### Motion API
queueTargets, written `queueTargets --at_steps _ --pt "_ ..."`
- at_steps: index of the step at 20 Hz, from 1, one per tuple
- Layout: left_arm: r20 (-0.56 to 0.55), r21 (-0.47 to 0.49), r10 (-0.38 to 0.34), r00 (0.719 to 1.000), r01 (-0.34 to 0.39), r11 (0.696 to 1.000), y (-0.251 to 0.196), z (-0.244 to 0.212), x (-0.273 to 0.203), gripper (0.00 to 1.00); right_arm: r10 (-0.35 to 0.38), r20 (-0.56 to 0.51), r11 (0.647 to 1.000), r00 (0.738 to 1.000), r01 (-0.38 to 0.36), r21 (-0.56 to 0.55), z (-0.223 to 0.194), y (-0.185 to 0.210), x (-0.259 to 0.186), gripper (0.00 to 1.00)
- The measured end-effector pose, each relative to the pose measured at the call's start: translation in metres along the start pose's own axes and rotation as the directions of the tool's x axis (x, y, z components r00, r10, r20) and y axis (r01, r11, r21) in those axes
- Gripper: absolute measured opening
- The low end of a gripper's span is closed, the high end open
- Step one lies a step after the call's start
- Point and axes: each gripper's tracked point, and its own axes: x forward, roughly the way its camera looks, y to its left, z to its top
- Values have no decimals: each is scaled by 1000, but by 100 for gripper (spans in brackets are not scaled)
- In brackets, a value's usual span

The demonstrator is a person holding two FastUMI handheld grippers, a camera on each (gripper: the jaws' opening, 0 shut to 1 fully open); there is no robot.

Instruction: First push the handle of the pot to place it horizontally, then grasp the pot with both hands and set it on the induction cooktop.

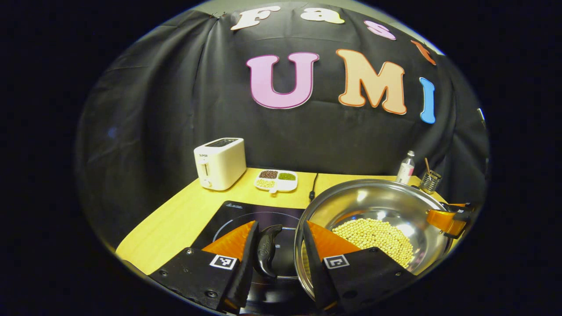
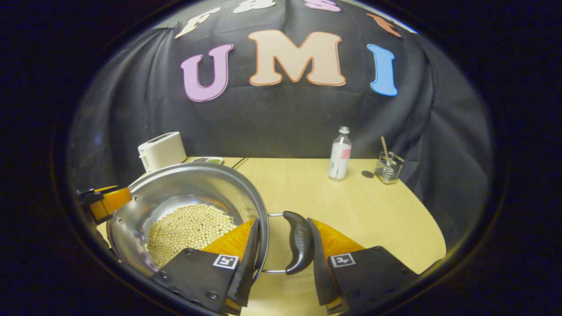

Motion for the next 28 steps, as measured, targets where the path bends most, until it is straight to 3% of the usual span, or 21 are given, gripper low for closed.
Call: queueTargets --at_steps 8,9,10,14,19,20,22,26,28 --pt "-28 57 69 997 -68 996 72 -14 34 58 5 -31 1000 999 -5 -30 -9 79 26 55" --pt "-6 61 78 997 -78 995 81 -8 37 58 8 -28 1000 1000 -9 -24 -7 89 25 61" --pt "-2 63 93 996 -93 994 89 -6 38 57 15 -23 999 1000 -15 -30 -4 98 26 55" --pt "2 48 127 992 -127 991 118 -4 48 57 16 -18 999 1000 -16 -36 -3 131 28 55" --pt "-4 85 106 994 -105 991 129 0 61 58 -11 -42 1000 999 11 8 -16 145 33 55" --pt "8 98 104 995 -105 990 129 3 64 58 -13 -65 1000 998 15 19 -22 146 32 61" --pt "17 84 97 995 -98 992 132 7 68 58 -32 -34 999 999 33 31 -18 149 32 56" --pt "57 -2 103 993 -103 995 137 19 63 59 13 -31 999 999 -11 53 -17 157 37 58" --pt "100 0 156 983 -157 988 144 30 50 57 33 -9 999 999 -33 42 -13 154 37 61"
